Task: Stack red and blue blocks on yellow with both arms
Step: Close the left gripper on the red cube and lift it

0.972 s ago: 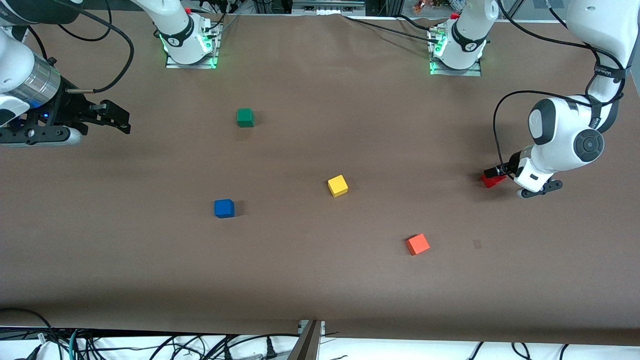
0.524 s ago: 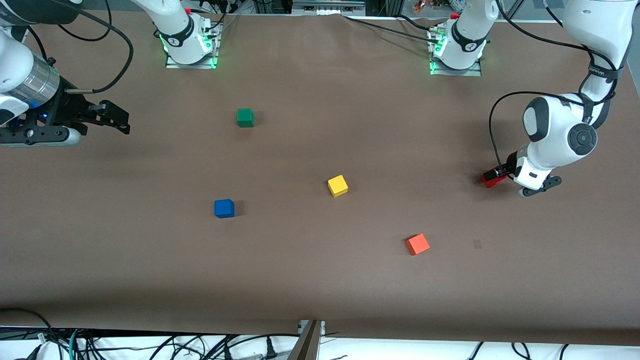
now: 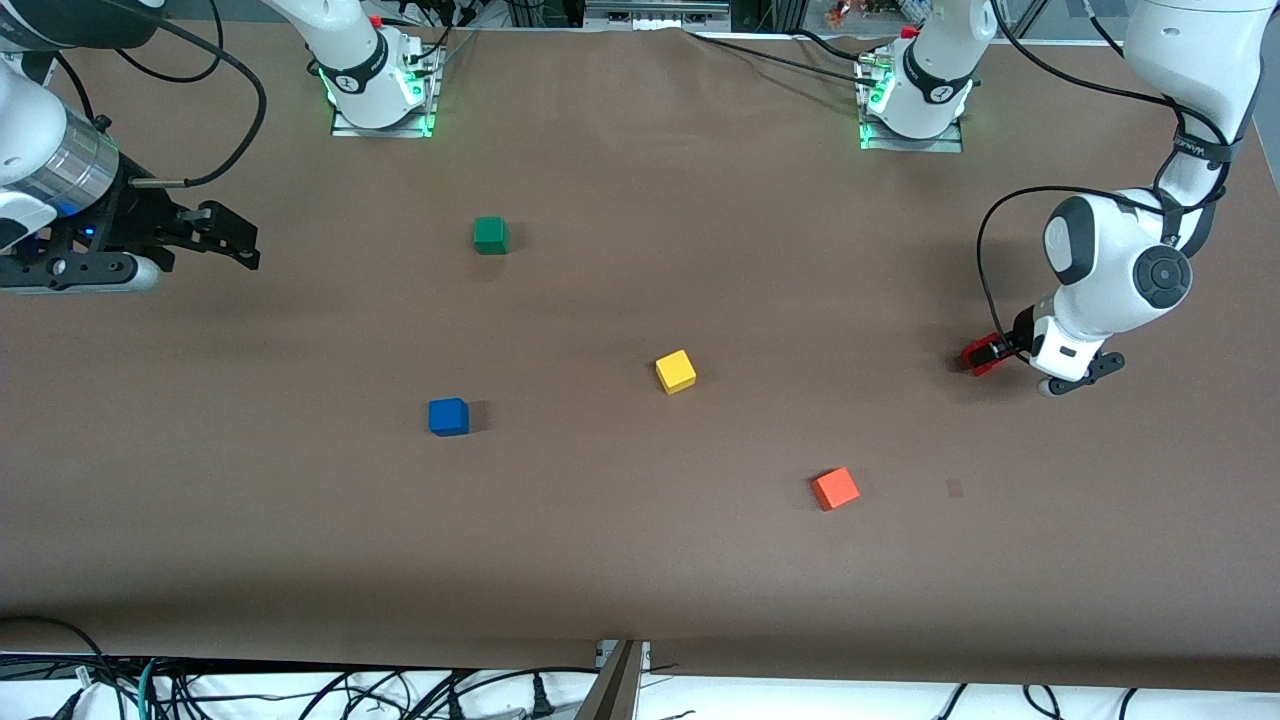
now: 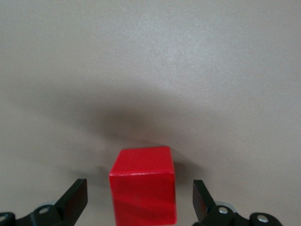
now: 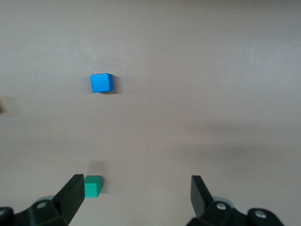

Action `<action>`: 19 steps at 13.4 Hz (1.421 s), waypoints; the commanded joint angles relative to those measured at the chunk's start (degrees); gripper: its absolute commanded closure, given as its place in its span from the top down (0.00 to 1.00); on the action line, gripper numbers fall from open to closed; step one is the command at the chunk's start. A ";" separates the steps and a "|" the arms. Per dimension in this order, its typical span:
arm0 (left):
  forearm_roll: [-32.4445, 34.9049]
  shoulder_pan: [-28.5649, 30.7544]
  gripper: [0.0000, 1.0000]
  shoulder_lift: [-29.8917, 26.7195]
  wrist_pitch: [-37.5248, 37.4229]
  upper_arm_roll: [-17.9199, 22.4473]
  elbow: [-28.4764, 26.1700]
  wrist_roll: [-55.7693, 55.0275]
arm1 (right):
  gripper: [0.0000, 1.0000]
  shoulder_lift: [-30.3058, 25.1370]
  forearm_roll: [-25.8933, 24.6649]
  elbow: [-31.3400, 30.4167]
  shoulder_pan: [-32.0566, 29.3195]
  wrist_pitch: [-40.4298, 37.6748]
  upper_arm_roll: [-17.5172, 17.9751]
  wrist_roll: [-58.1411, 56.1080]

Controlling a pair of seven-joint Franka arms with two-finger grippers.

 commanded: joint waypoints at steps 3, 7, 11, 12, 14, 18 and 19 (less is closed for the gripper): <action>-0.60 0.38 0.72 0.13 0.84 -0.37 -0.29 -2.06 | 1.00 -0.24 0.55 0.26 -0.31 0.12 0.28 -0.18; -0.52 0.20 0.43 -0.13 0.31 -0.55 -0.29 -2.07 | 1.00 -0.24 0.03 0.26 -0.22 0.91 0.37 -0.27; -0.52 -0.32 0.30 -0.83 -0.13 -0.64 0.41 -1.37 | 1.00 -0.24 0.20 0.26 -0.13 1.61 0.54 -0.18; -0.43 -0.32 0.29 -1.62 -0.22 -1.60 0.67 -1.45 | 1.00 -0.33 0.11 0.34 -0.05 1.61 0.54 -0.27; -0.43 -0.41 0.26 -3.46 -5.37 -4.84 3.64 -1.89 | 1.00 -0.24 0.29 0.34 -0.04 1.96 0.54 -0.27; -0.43 -0.50 0.26 -2.95 -22.96 -13.09 18.57 -6.70 | 1.00 -0.24 0.38 0.34 -0.04 2.14 0.54 0.00; -0.43 -0.67 0.26 -2.86 -23.59 -15.21 20.34 -8.82 | 1.00 -0.24 0.46 0.34 -0.13 2.14 0.54 -0.18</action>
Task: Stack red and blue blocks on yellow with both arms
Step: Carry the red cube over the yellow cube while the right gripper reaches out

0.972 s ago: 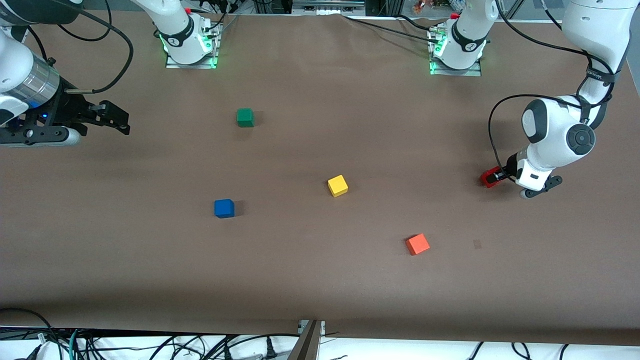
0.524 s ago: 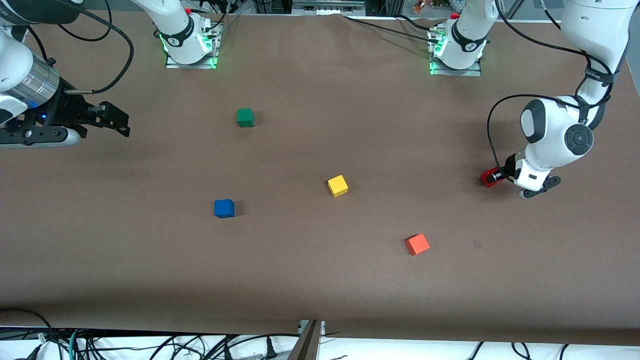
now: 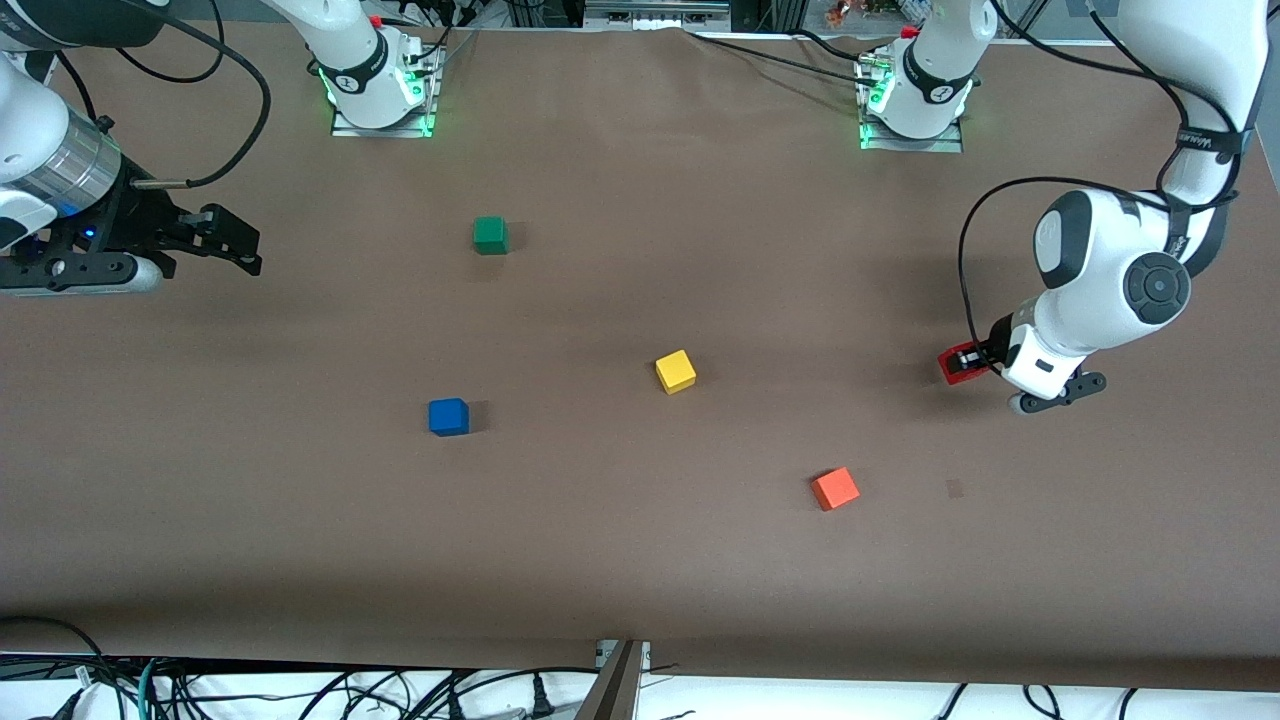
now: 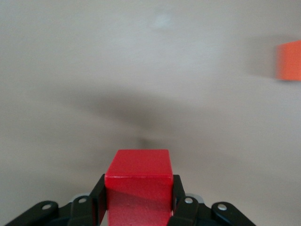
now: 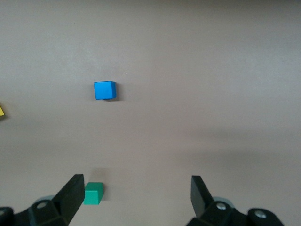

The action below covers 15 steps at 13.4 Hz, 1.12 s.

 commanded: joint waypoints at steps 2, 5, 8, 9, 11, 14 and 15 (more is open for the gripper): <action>-0.32 -1.10 0.26 0.68 -3.91 -7.15 6.32 -7.42 | 1.00 -0.15 0.38 0.86 -0.07 0.16 0.33 -0.61; -0.06 -8.99 0.26 3.31 -3.91 -7.79 12.11 -20.32 | 1.00 -0.15 0.55 1.39 0.98 -0.72 0.33 0.44; 0.29 -15.67 0.26 8.92 -3.91 -7.70 18.96 -30.44 | 1.00 -0.07 1.69 1.22 1.25 -3.35 0.33 0.62; 0.29 -17.69 0.26 11.03 -3.82 -7.52 20.98 -32.82 | 1.00 1.59 2.13 1.30 1.51 -3.18 0.33 -0.08; 0.29 -21.13 0.26 15.08 -3.38 -7.35 25.02 -35.91 | 1.00 4.23 1.79 1.92 1.86 -3.00 0.33 -0.61; 5.19 -24.91 0.26 19.83 -3.21 -7.43 27.68 -41.69 | 1.00 7.57 1.43 1.92 1.95 -3.35 0.33 -0.26; 6.52 -25.44 0.26 21.24 -3.21 -7.52 28.38 -42.50 | 1.00 8.10 1.17 1.92 2.04 -2.83 0.33 -0.35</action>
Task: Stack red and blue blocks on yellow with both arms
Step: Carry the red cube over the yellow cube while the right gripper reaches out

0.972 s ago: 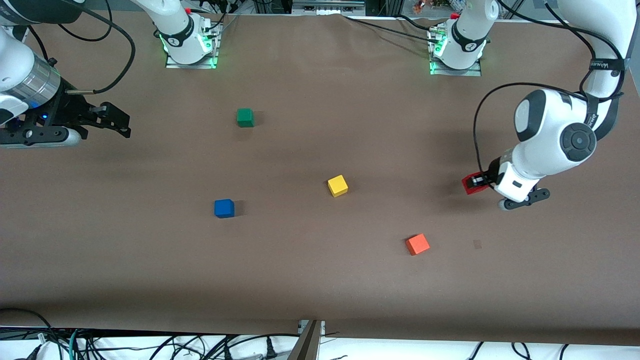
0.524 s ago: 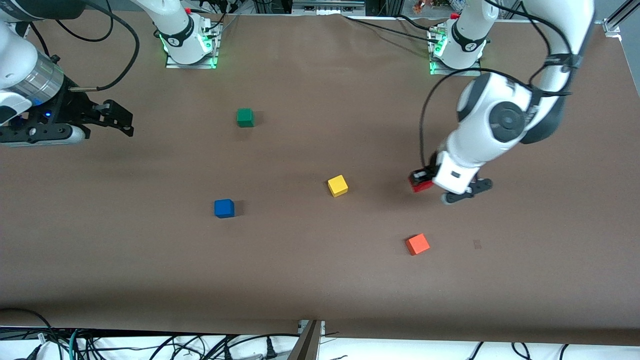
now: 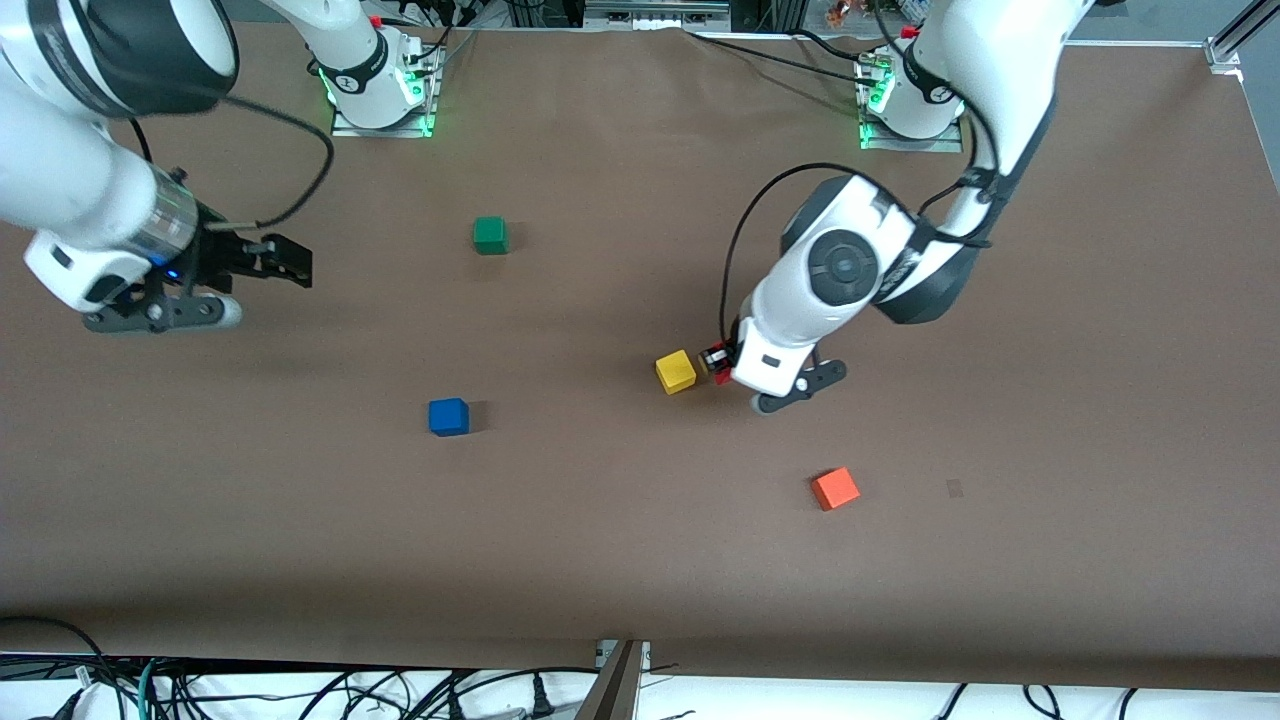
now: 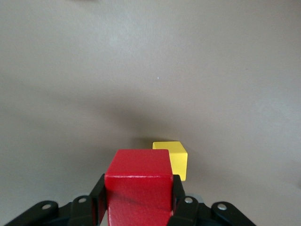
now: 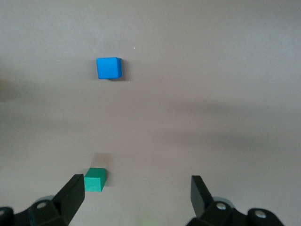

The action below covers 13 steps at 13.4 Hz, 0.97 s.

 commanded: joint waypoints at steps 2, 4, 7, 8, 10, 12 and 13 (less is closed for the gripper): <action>3.09 -4.55 0.26 6.07 -0.57 0.71 5.10 -3.22 | 1.00 3.31 0.19 1.36 -0.51 -0.03 -0.18 -1.19; 3.18 -6.05 0.25 7.22 -0.57 0.71 5.46 -3.49 | 1.00 5.60 0.28 1.97 -0.69 0.67 -0.44 -5.05; 3.18 -7.73 0.23 7.84 -0.48 0.80 5.98 -5.60 | 1.00 8.59 0.45 2.24 -0.69 2.70 -0.44 -5.50; 3.09 -7.99 0.23 8.45 -0.48 0.80 6.68 -5.69 | 1.00 8.68 0.54 2.07 -0.34 2.44 -0.44 -5.50; 3.18 -9.30 0.23 9.60 -0.48 1.15 8.17 -6.47 | 1.00 9.03 3.16 0.76 -0.86 3.05 -0.27 -6.20; 3.09 -10.53 0.23 10.21 -0.48 2.55 9.06 -6.56 | 0.99 8.68 6.34 -4.58 -1.13 9.08 -0.36 -6.64; 3.18 -11.76 0.23 10.39 -0.48 3.25 9.67 -6.57 | 0.99 8.77 6.61 -7.66 -0.52 14.42 -0.09 -6.29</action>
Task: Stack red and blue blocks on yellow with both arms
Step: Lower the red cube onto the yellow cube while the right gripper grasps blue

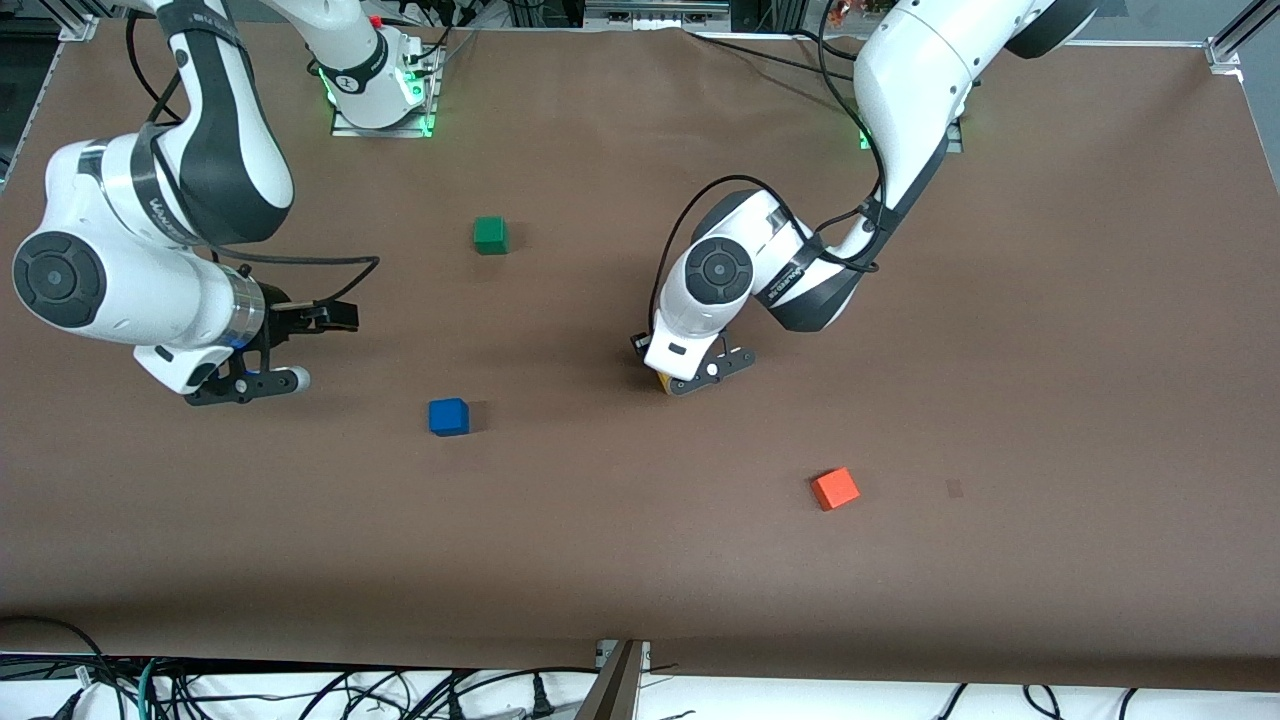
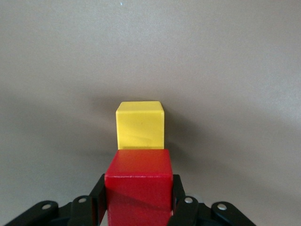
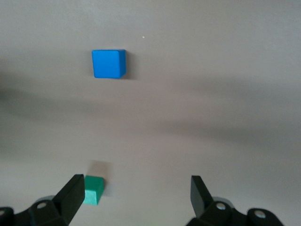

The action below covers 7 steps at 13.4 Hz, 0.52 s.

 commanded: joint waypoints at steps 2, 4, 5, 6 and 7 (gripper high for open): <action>1.56 -4.65 0.23 1.99 -0.56 4.16 3.52 -1.32 | 0.99 -0.09 2.13 -10.04 2.00 16.57 1.30 -0.11; 1.56 -4.83 0.23 2.08 -0.56 4.70 3.53 -1.32 | 0.99 2.80 2.13 -10.32 3.94 22.04 1.57 3.57; 1.56 -4.83 0.23 2.17 -0.56 4.96 3.53 -1.23 | 0.99 5.34 2.13 -9.62 5.43 25.11 1.49 3.67; 1.56 -4.83 0.24 2.43 -0.56 4.96 3.53 -1.23 | 0.99 7.97 2.04 -9.70 5.88 29.49 1.49 3.59; 1.56 -4.83 0.24 2.43 -0.56 5.48 3.53 -1.23 | 0.99 9.56 2.13 -9.70 5.97 32.41 1.49 3.58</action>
